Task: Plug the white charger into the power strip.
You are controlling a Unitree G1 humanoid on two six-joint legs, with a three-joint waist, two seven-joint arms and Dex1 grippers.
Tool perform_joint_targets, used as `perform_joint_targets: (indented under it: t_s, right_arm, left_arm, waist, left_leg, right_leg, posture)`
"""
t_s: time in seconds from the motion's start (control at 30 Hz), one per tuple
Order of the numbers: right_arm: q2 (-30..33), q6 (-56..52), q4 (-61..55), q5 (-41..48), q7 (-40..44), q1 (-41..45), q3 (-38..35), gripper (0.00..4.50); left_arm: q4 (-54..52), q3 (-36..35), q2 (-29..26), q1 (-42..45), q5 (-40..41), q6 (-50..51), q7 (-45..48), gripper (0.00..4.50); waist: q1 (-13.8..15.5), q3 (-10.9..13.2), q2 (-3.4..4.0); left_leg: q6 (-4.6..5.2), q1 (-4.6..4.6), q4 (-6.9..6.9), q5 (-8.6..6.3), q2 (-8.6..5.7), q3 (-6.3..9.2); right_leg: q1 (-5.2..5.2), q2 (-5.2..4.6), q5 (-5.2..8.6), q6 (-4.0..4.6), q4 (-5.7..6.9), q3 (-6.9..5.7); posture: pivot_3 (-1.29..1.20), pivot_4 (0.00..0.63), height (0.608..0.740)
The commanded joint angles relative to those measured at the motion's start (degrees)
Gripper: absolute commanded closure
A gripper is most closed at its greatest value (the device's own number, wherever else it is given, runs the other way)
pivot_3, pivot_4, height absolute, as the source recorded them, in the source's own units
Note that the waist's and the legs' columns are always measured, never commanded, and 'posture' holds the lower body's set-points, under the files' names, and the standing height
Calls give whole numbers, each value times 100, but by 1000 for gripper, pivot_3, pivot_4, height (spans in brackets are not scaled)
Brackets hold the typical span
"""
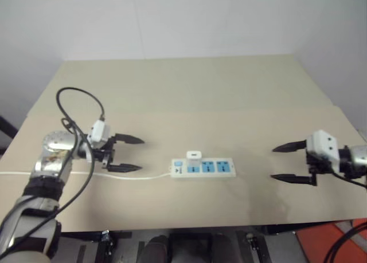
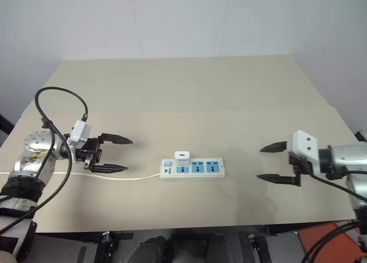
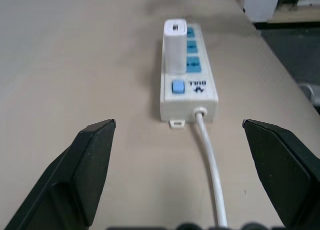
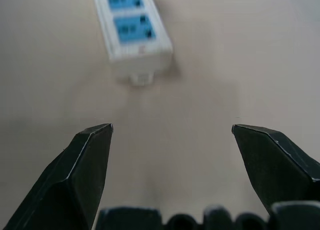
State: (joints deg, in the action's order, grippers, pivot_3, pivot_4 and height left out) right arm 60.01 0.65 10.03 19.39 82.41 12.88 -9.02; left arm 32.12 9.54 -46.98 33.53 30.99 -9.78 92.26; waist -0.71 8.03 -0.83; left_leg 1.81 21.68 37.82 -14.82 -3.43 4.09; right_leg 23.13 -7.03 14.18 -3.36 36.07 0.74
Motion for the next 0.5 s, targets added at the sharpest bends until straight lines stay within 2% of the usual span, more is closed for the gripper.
perform_joint_targets:
  t_s: [0.03, 0.5]
  right_arm:
    - [156, -15, -242, 165, -9, -62, -352, 0]
    - [137, 181, -233, 65, -238, -257, -587, 0]
  left_arm:
    - [41, 92, -43, 161, 212, -88, 24, 45]
    - [209, 227, 55, 245, 287, -213, 24, 45]
  waist:
    - [-22, 1, -1]
    - [-3, 1, -2]
  left_leg:
    - [0, -3, 0, 0, 1, -4]
    - [4, -6, 3, -2, 11, -17]
  right_leg:
    - [-2, 0, 0, 0, 0, 1]
    - [-2, 5, 0, 0, 2, 4]
  posture:
    - [0, 150, 740]
    - [0, 150, 740]
